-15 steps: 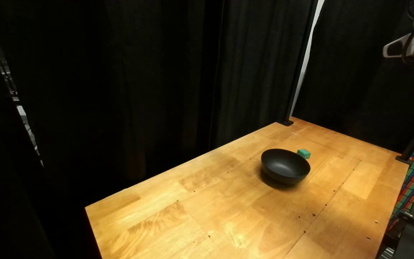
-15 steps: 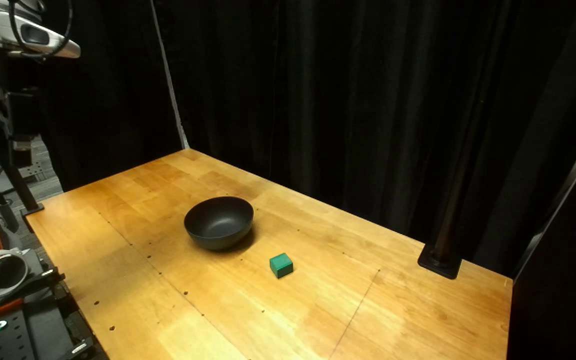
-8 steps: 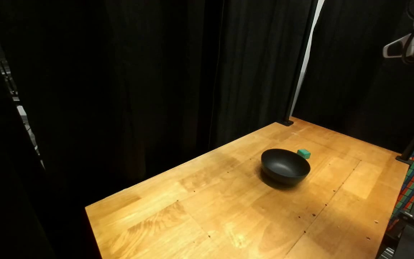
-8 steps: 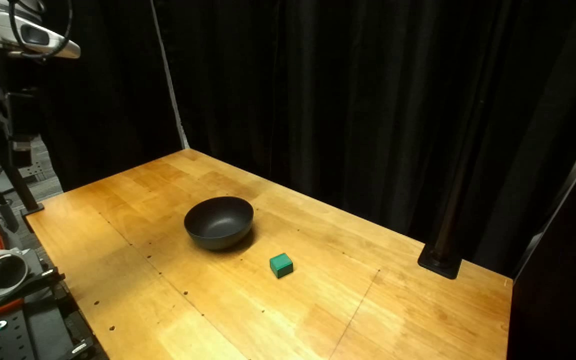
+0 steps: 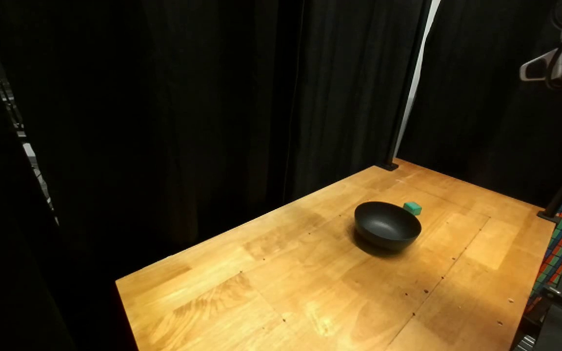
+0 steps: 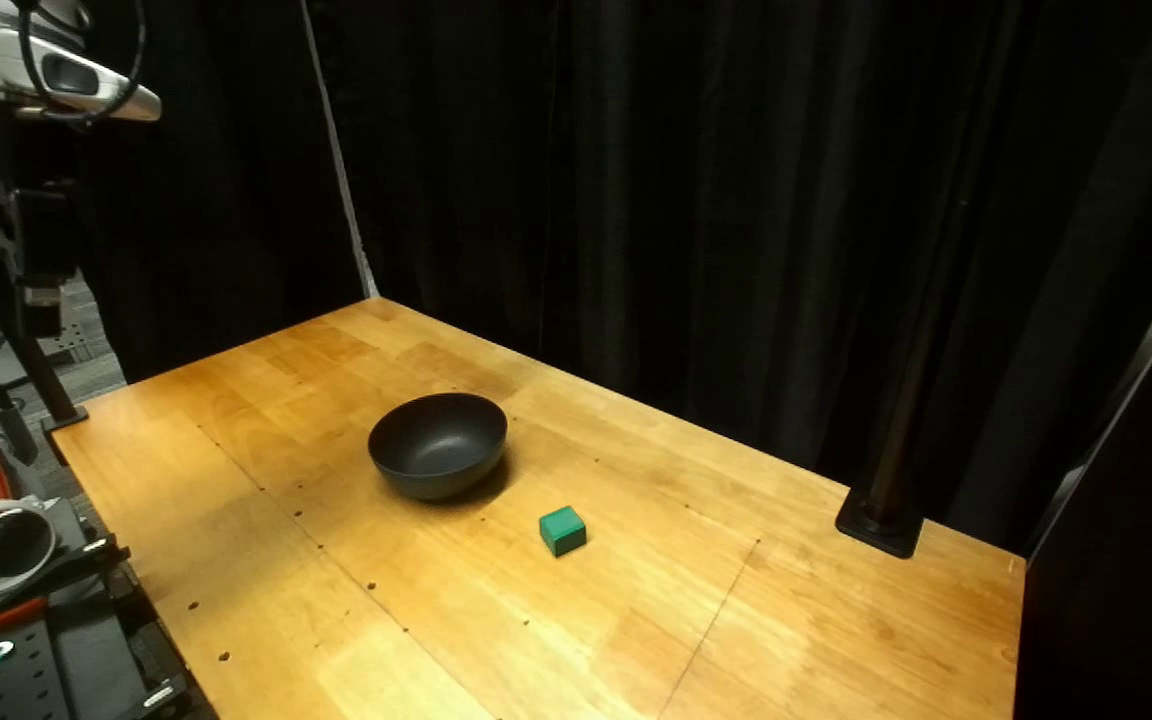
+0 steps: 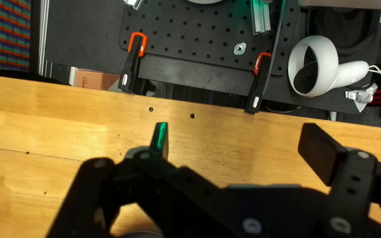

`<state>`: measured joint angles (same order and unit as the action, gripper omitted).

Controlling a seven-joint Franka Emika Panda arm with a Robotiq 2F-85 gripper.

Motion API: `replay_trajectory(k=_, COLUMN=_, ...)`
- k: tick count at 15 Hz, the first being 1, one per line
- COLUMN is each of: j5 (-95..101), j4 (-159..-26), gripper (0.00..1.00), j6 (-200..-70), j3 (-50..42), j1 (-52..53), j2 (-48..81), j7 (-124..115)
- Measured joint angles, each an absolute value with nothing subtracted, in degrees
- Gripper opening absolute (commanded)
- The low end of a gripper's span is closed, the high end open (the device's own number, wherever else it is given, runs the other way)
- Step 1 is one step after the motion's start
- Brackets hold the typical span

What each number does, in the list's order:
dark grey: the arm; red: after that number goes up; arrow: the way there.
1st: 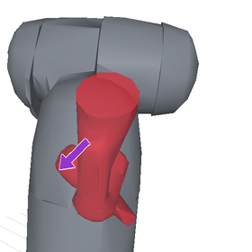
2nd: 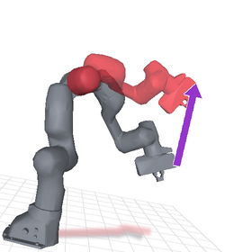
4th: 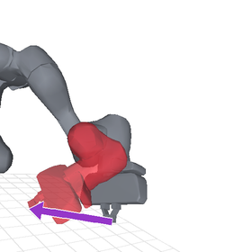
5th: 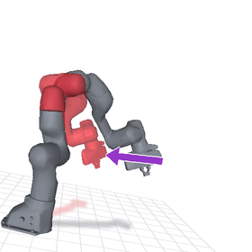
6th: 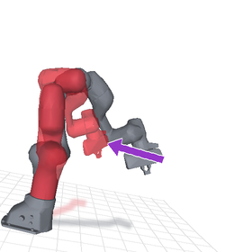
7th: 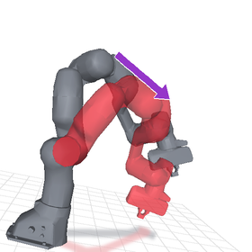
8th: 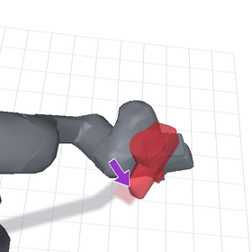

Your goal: Put the green cube in the black bowl

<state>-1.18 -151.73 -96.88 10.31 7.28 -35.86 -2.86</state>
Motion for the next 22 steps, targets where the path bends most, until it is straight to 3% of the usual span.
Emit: replay_trajectory(k=22, j5=-1.1, j4=-151.3, gripper=1.00, j6=-100.1, j3=9.9, j1=4.8, j2=-30.2, j7=-6.4)
